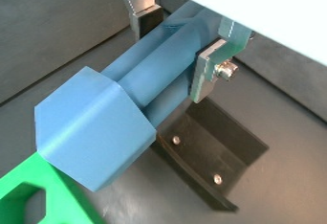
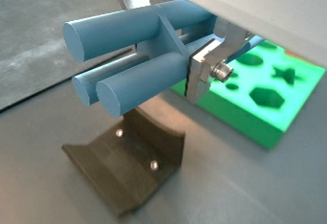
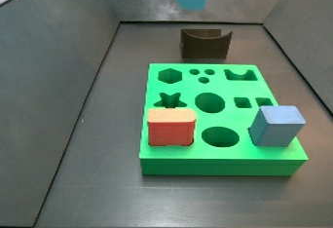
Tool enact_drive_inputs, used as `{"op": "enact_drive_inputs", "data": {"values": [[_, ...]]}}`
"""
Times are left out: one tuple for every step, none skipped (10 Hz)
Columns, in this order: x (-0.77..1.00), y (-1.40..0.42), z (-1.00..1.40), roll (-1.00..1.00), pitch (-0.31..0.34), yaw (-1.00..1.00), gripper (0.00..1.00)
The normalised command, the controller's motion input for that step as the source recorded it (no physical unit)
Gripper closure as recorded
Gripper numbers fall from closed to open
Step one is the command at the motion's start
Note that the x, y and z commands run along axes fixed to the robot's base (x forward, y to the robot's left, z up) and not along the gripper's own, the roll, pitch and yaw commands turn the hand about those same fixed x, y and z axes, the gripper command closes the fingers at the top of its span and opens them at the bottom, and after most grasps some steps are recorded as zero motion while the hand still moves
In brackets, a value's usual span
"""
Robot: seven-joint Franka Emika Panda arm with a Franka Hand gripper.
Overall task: Pick up the 3 prong object. Move up. Place the 3 prong object on the fixture. Regrasp the 3 prong object. Move to above the board. Insert the 3 prong object.
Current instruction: Place the 3 prong object on the fixture.
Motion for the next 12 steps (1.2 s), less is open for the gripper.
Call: {"op": "enact_drive_inputs", "data": {"values": [[0.89,0.09,0.08,-1.0,0.138,0.01,1.0],[0.74,0.06,0.03,-1.0,0.143,-0.01,1.0],[0.62,0.05,0.02,-1.0,0.151,-0.02,1.0],[0.46,0.04,0.01,-1.0,0.161,-0.04,1.0],[0.34,0.04,0.0,-1.0,0.166,-0.06,1.0],[0.19,0.04,0.0,-1.0,0.175,-0.1,1.0],[0.12,0.04,0.0,-1.0,0.18,-0.12,1.0],[0.03,0.04,0.0,-0.7,0.096,-0.14,1.0],[0.03,0.03,0.0,-0.57,0.069,-0.15,1.0],[0.04,0.03,0.0,-0.33,0.039,-0.13,1.0],[0.05,0.02,0.0,-0.22,0.025,-0.12,1.0],[0.12,0.13,-1.0,-1.0,0.196,-0.02,1.0]]}}
